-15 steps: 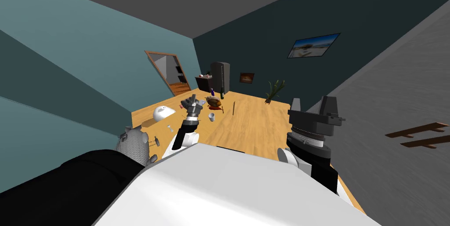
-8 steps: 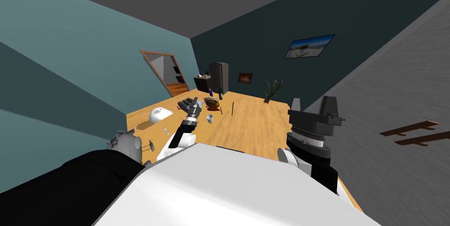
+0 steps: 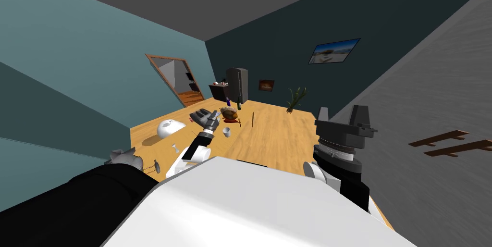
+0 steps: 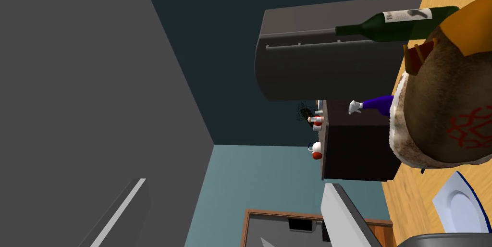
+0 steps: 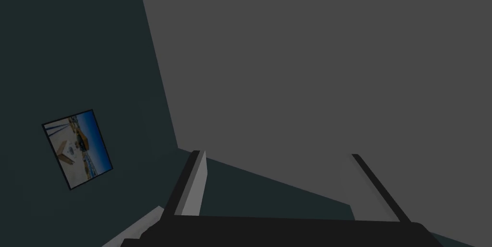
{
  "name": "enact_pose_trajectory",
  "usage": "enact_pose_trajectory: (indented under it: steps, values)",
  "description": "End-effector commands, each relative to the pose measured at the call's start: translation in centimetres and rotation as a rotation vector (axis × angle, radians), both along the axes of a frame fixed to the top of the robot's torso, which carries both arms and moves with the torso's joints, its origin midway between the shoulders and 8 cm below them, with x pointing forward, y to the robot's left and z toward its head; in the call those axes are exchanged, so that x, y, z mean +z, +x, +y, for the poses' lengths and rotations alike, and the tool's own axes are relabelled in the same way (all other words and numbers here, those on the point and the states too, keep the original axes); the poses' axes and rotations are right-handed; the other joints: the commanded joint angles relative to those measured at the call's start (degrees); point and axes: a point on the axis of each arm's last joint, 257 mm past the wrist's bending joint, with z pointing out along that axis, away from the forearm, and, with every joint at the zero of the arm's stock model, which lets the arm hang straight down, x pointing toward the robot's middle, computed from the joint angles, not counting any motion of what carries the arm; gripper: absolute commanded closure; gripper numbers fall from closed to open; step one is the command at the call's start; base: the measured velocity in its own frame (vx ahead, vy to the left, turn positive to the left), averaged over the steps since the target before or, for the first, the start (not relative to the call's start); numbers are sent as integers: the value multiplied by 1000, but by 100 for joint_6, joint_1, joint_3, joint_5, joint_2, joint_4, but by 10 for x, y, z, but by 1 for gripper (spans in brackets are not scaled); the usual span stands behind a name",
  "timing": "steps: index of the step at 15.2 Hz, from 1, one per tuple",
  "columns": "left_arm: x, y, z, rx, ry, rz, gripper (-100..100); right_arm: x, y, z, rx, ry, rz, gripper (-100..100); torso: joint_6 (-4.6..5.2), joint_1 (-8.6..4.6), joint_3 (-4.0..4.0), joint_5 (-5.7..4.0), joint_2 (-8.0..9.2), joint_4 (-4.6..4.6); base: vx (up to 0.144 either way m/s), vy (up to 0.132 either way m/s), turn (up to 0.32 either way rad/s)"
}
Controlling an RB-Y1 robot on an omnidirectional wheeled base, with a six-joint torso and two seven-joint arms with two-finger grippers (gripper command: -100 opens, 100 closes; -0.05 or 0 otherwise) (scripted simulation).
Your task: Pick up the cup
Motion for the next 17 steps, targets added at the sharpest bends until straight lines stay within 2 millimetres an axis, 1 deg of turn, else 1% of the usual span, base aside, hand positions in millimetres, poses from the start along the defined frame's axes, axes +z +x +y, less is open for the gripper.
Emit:
enact_pose_trajectory:
  steps: [1, 2, 3, 4, 5, 7, 8, 9, 10, 11, 12, 13, 14, 16, 17]
  values:
    - [-15, 0, 9, 13, -2, 59, -100, 0, 0, 0, 0, 0, 0, 0, 0, 0, 0, 0, 0, 0, 49, -18, -54]
    - [-15, 0, 9, 13, -2, 59, -100, 0, 0, 0, 0, 0, 0, 0, 0, 0, 0, 0, 1, 0, 33, -12, -12]
    - [-29, -2, 18, 28, -4, 107, -100, 0, 0, 0, 0, 0, 0, 0, -1, 1, 2, 0, 5, 1, 48, -17, -50]
    - [-34, -2, 19, 31, -5, 124, -100, 0, 0, 0, 0, 0, 0, 0, 0, 0, 2, 0, 4, 1, 55, -18, -56]
    - [-45, -5, 28, 46, -8, 164, -100, 0, 0, 0, 0, 0, 0, 0, -1, 0, 1, 0, 2, 1, 72, -26, -76]
    - [-52, -4, 29, 50, -11, 192, -100, 0, 0, 0, 0, 0, 0, 0, -1, -1, -3, -1, -5, -1, 65, -12, -37]
    - [-65, -8, 39, 67, -15, 235, -100, 0, 0, 0, 0, 0, 0, 0, -1, 1, -2, 0, -2, -1, 53, -12, -48]
    - [-70, -9, 40, 71, -17, 256, -100, 0, 0, 0, 0, 0, 0, 0, 0, 1, -1, 0, -1, 0, 55, -13, -62]
    - [-71, -9, 40, 71, -18, 260, -100, 0, 0, 0, 0, 0, 0, 0, 0, 2, -1, 0, -1, 0, 39, -9, -27]
    - [-84, -14, 50, 89, -24, 305, -100, 0, 0, 0, 0, 0, 0, 0, -1, 2, 1, 0, 3, 0, 53, -11, -50]
    - [-89, -15, 50, 93, -27, 325, -100, 0, 0, 0, 0, 0, 0, 0, 0, 1, 1, 0, 2, 1, 63, -15, -60]
    - [-90, -15, 51, 93, -27, 329, -100, 0, 0, 0, 0, 0, 0, 0, -1, 1, 0, 0, 0, 0, 44, -11, -22]
    - [-104, -21, 60, 113, -36, 377, -100, 0, 0, 0, 0, 0, 0, 0, -1, 1, 1, 0, 3, 0, 55, -14, -47]
    - [-110, -22, 61, 116, -39, 399, -100, 0, 0, 0, 0, 0, 0, 0, 0, -1, 0, 0, -1, 0, 54, -15, -40]
    - [-121, -29, 71, 135, -47, 438, -100, 0, 0, 0, 0, 0, 0, 0, -1, 0, 1, 0, 2, 0, 54, -9, -60]
